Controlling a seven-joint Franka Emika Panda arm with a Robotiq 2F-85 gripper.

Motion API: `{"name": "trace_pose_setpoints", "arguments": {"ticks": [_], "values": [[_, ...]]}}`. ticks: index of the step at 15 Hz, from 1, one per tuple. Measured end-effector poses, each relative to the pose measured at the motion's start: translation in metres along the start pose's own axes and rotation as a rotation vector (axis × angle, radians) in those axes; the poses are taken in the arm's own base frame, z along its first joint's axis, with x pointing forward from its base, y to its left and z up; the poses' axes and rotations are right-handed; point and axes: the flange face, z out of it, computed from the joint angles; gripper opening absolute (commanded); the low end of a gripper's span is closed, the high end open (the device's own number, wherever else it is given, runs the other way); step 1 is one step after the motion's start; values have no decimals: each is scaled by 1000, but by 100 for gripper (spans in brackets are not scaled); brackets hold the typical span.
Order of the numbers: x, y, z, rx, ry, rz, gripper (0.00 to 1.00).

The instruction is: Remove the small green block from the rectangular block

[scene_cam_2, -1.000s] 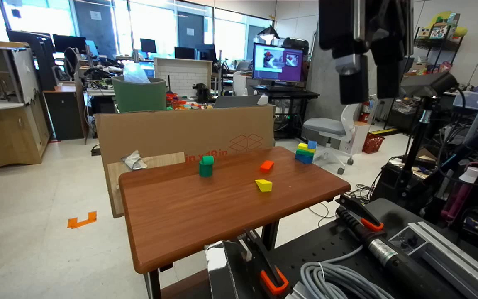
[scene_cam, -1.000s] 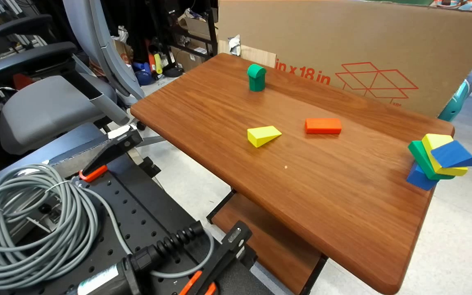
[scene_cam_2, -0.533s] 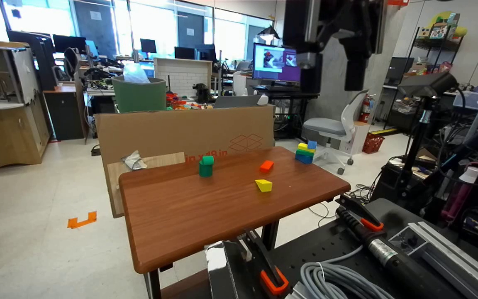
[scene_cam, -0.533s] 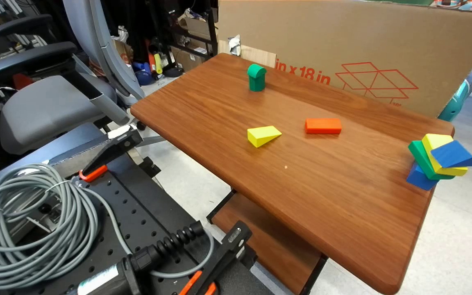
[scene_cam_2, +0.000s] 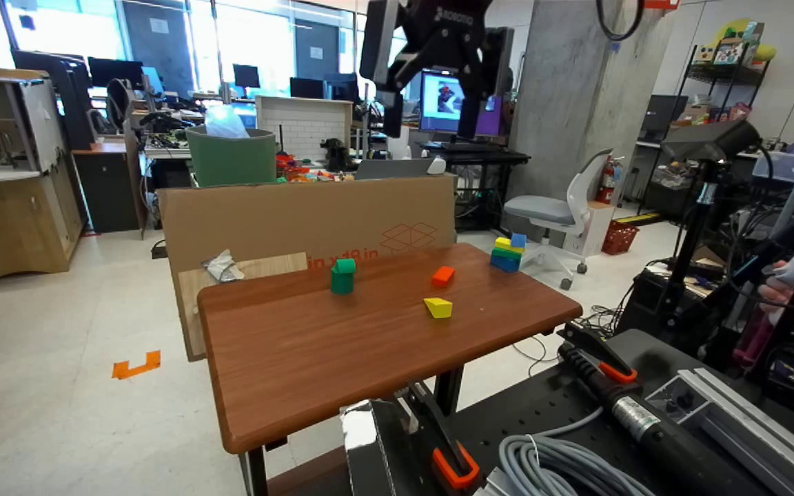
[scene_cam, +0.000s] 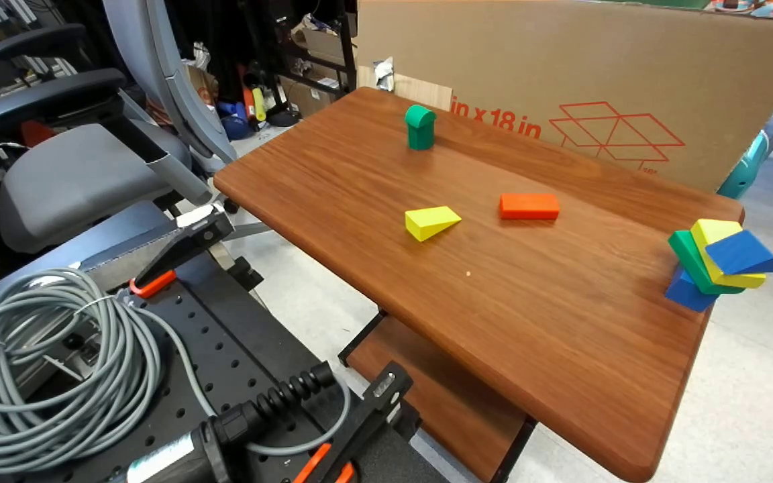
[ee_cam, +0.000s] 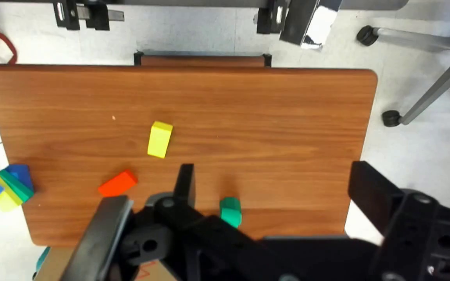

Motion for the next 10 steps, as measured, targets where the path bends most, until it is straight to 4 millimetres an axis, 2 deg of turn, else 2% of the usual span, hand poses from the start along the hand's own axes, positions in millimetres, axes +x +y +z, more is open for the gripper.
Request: {"name": "trace_pose_setpoints", "arguments": {"ticks": [4,10], "values": [[63,-7,13,-49,69,-1,100],[141,-19,45,-73,98,4,100]]}}
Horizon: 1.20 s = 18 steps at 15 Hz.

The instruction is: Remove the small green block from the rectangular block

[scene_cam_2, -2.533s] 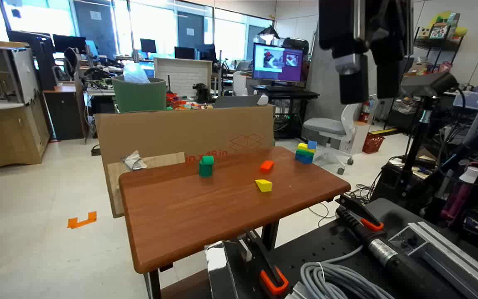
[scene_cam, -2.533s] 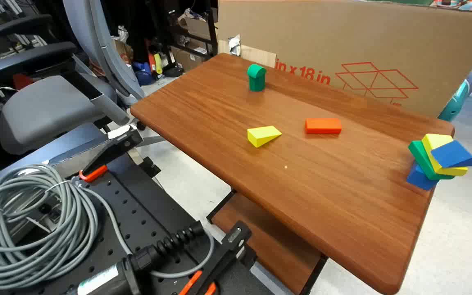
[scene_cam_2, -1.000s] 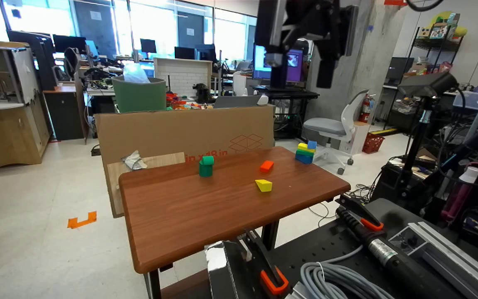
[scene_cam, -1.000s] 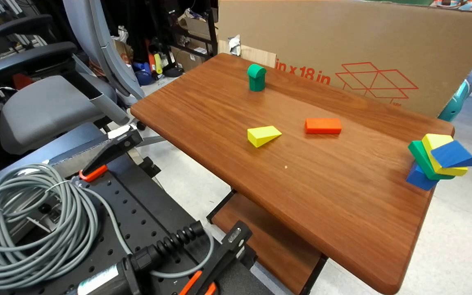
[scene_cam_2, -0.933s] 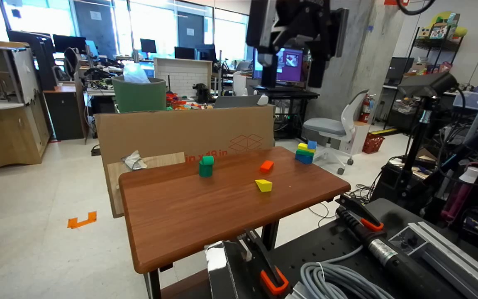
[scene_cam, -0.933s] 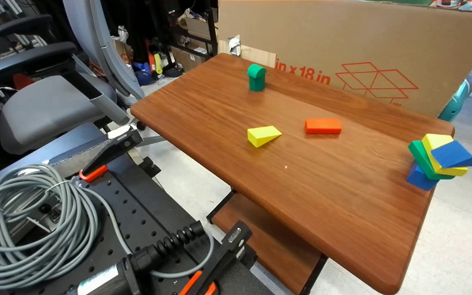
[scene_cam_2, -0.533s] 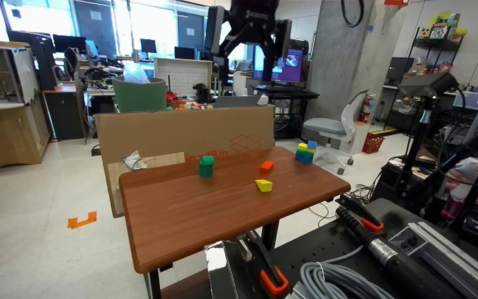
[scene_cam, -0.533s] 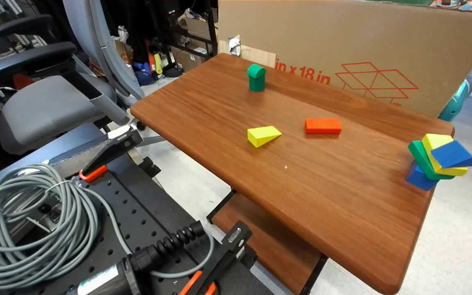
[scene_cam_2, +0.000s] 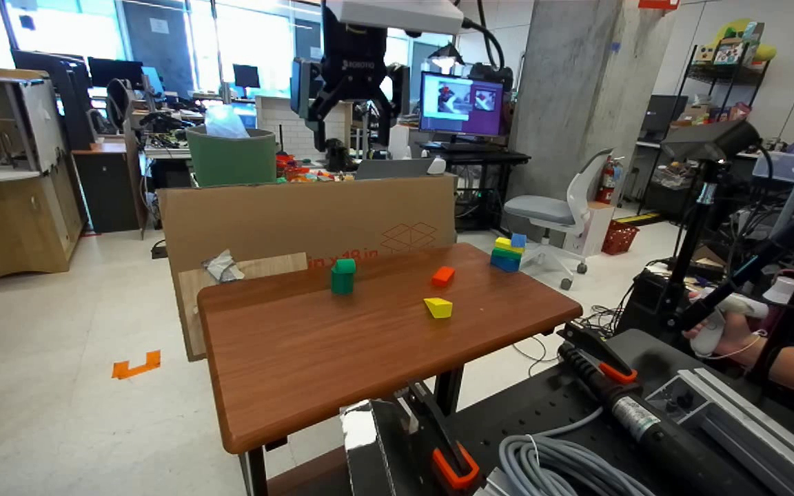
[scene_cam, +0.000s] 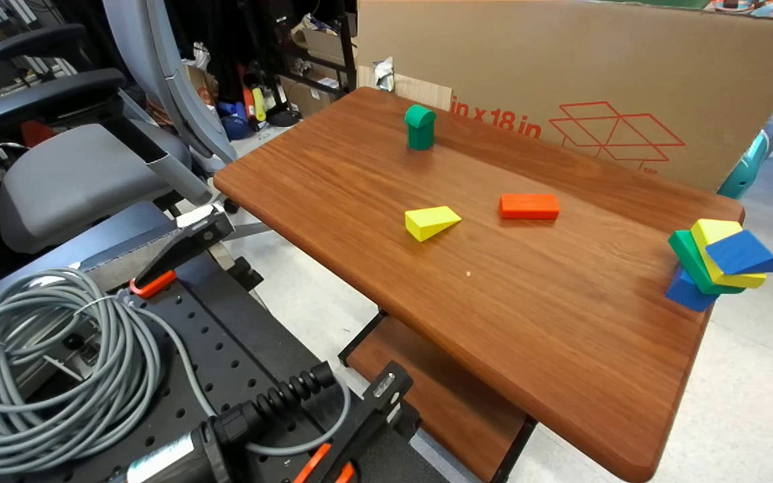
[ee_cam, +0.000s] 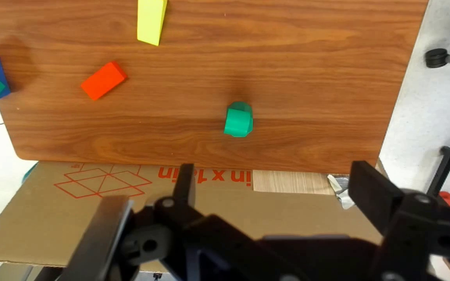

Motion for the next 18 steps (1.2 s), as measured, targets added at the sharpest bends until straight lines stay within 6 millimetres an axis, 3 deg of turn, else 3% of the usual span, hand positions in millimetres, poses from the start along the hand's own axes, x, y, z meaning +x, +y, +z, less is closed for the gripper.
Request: {"name": "trace_pose_setpoints", "arguments": {"ticks": [4,7,12,18], "values": [[38,3,35,8,-14,26,100],[55,2,66,16,-38,48,100],[65,-3,110,27,-95,77,100],[67,-4,135,4,-135,103,100]]}}
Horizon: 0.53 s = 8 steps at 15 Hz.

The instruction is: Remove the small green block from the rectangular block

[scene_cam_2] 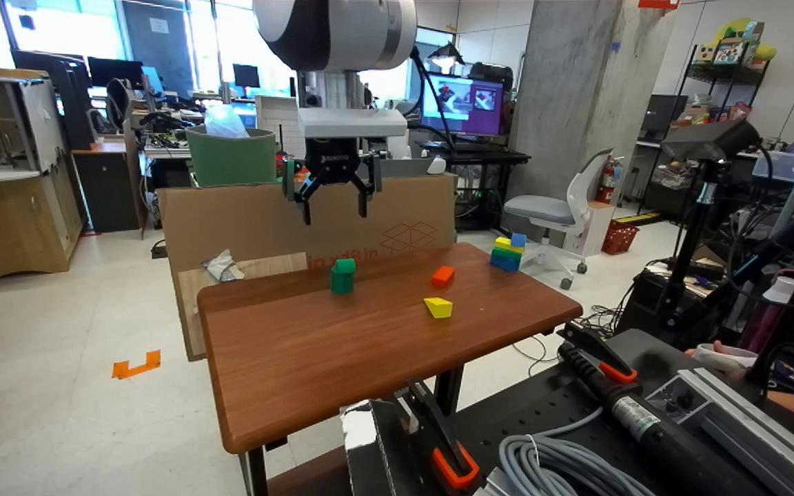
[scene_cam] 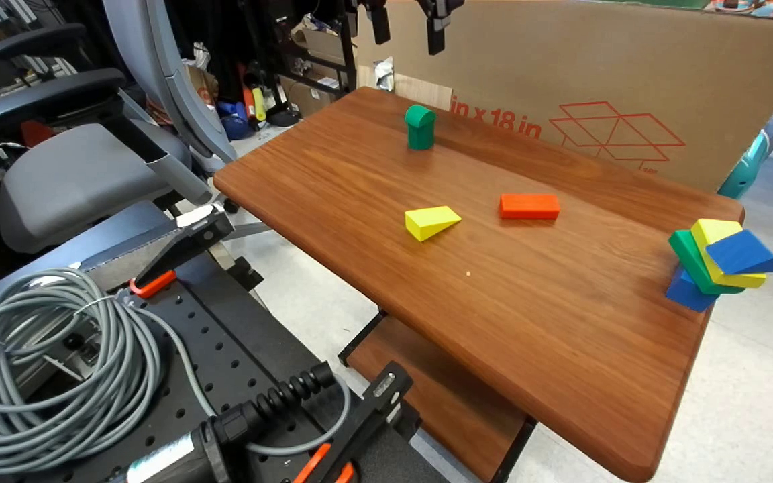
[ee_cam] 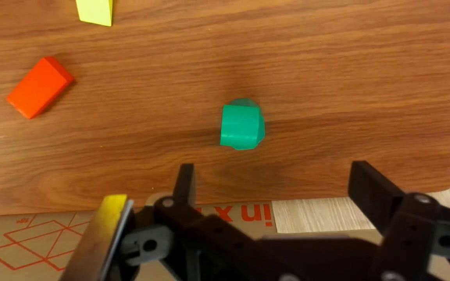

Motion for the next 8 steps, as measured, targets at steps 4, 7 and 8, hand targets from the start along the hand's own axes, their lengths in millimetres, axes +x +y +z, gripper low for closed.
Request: {"name": "trace_pose_setpoints", "arguments": {"ticks": [4,7,8], "values": [[0,2,15,-12,-36,12,100],[1,2,26,-8,-54,21,100],[1,2,29,-7,-58,24,100]]}}
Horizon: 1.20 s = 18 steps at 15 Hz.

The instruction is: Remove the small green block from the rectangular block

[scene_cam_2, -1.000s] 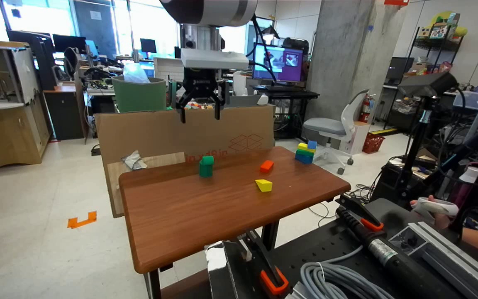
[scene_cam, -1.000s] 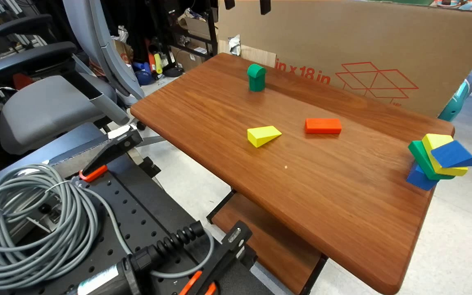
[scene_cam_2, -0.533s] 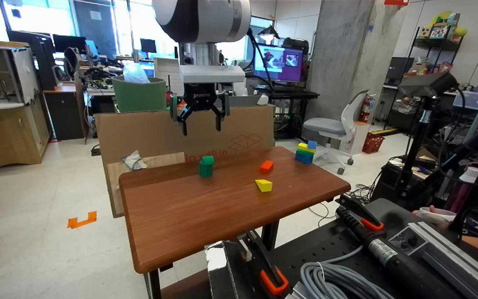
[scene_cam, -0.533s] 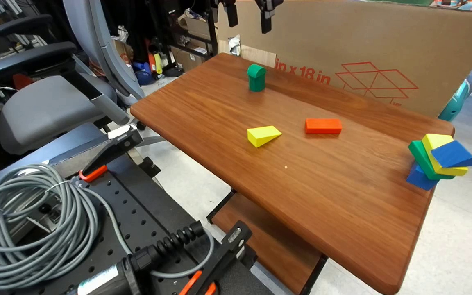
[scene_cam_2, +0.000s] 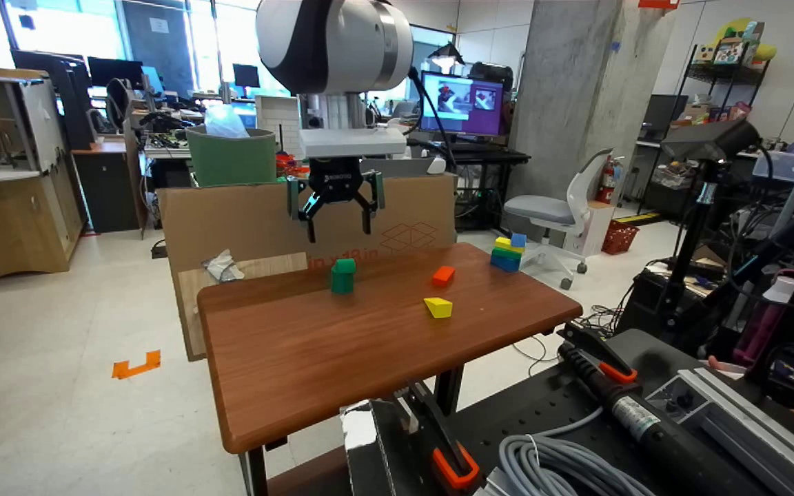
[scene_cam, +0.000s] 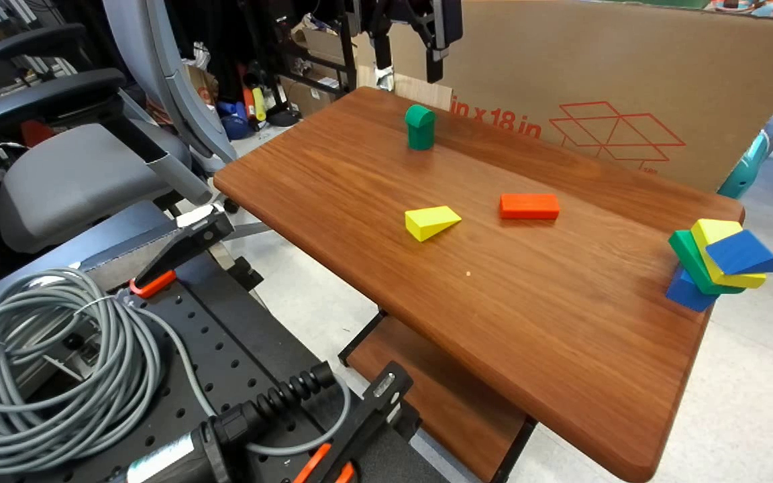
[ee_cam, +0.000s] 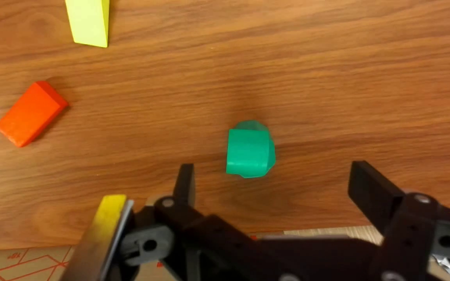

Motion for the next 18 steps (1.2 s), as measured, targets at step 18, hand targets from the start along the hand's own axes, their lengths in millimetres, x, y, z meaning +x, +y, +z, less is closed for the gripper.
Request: {"name": "trace_pose_setpoints", "arguments": {"ticks": [18], "values": [[17,9,51,3,-74,59,63]]}}
